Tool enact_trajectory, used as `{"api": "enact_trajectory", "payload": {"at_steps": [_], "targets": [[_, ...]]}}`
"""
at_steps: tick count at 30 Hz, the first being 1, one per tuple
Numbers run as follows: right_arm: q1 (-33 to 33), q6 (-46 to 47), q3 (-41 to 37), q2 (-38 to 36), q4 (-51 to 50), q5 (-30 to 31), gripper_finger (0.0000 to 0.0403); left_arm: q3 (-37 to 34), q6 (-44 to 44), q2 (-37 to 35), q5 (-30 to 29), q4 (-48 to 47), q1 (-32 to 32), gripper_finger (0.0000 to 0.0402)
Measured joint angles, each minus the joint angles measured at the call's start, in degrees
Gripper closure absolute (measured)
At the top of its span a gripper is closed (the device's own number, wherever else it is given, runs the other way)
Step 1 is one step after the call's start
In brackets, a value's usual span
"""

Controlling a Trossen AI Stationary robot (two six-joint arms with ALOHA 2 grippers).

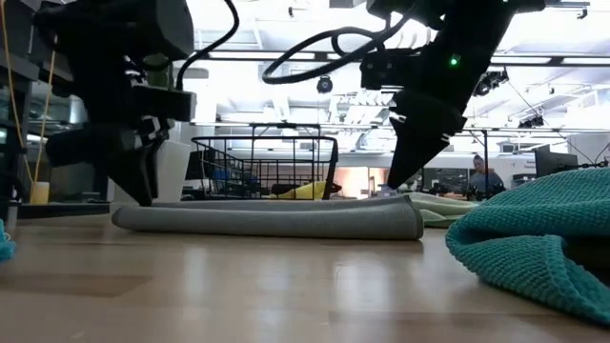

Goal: Fold microfiber towels
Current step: Fold the gray microfiber cloth

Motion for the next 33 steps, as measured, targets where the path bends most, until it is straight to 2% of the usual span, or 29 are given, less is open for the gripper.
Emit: {"api": "enact_trajectory", "payload": {"at_steps": [4, 9, 11, 15, 18, 25, 33], "targets": [[-0.03, -2.74, 0.02, -0.49, -1.43, 1.01, 0.0229, 1.62, 4.19, -2.61, -1.21, -2.22, 1.59, 0.0274], [1.13, -4.05, 0.03, -0.64, -2.57, 2.21, 0.0226, 0.89, 7.49, -8.54, -2.09, -0.01, 2.16, 0.0258], [2.15, -4.16, -1.14, -0.66, 0.03, 3.37, 0.0226, -1.38, 10.12, -11.30, 0.49, 4.83, 2.04, 0.0258], [4.05, -5.52, -5.52, -0.64, 7.68, 3.00, 0.0226, -9.44, 14.17, -16.34, 9.60, 19.38, 2.02, 0.0262], [4.48, -5.73, -8.97, -0.61, 15.44, 1.77, 0.0226, -14.46, 14.22, -17.91, 11.22, 26.74, 2.00, 0.0263], [3.68, -12.94, -11.75, -0.64, 31.05, 0.17, 0.0226, -20.57, 11.77, -18.17, 10.77, 35.60, 2.08, 0.0263], [1.15, -14.16, -11.84, -0.23, 31.70, -2.81, 0.0226, -25.96, 11.66, -18.15, 6.80, 43.04, 2.08, 0.0263]]}}
